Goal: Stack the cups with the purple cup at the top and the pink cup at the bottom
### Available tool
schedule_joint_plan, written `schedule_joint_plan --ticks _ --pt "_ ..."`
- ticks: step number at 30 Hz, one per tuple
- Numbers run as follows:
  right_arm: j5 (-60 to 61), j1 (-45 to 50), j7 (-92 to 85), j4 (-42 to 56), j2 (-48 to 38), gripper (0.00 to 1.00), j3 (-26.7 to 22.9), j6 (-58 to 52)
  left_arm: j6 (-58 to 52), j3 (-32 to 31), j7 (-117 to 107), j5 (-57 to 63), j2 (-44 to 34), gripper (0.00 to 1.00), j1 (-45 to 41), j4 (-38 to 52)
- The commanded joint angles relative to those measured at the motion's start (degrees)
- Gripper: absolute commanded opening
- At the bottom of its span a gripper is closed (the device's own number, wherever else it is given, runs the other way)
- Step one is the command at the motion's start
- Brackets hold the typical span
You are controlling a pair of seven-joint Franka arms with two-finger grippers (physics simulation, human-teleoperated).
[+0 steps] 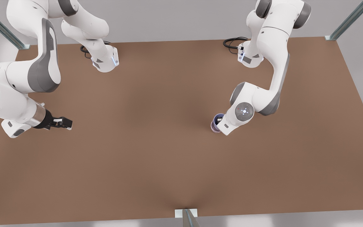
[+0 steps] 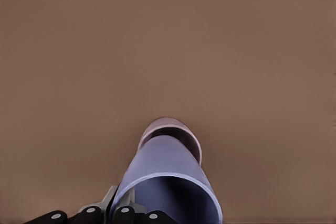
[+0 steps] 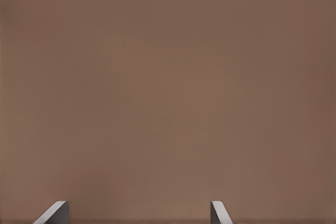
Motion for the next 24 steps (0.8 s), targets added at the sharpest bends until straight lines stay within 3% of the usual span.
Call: schedule_joint_plan --ticks 1,24 --pt "0.03 -0.11 0.46 0.03 -0.06 1.0 0.01 -0.02 -0.08 -0.13 -0.14 -0.18 -0.16 0.21 0.02 0.01" --pt "0.03 0.07 0.46 0.03 -0.15 1.0 0.01 -0.19 2.73 -1.01 -0.85 -1.41 1.6 0.21 0.37 -2.27"
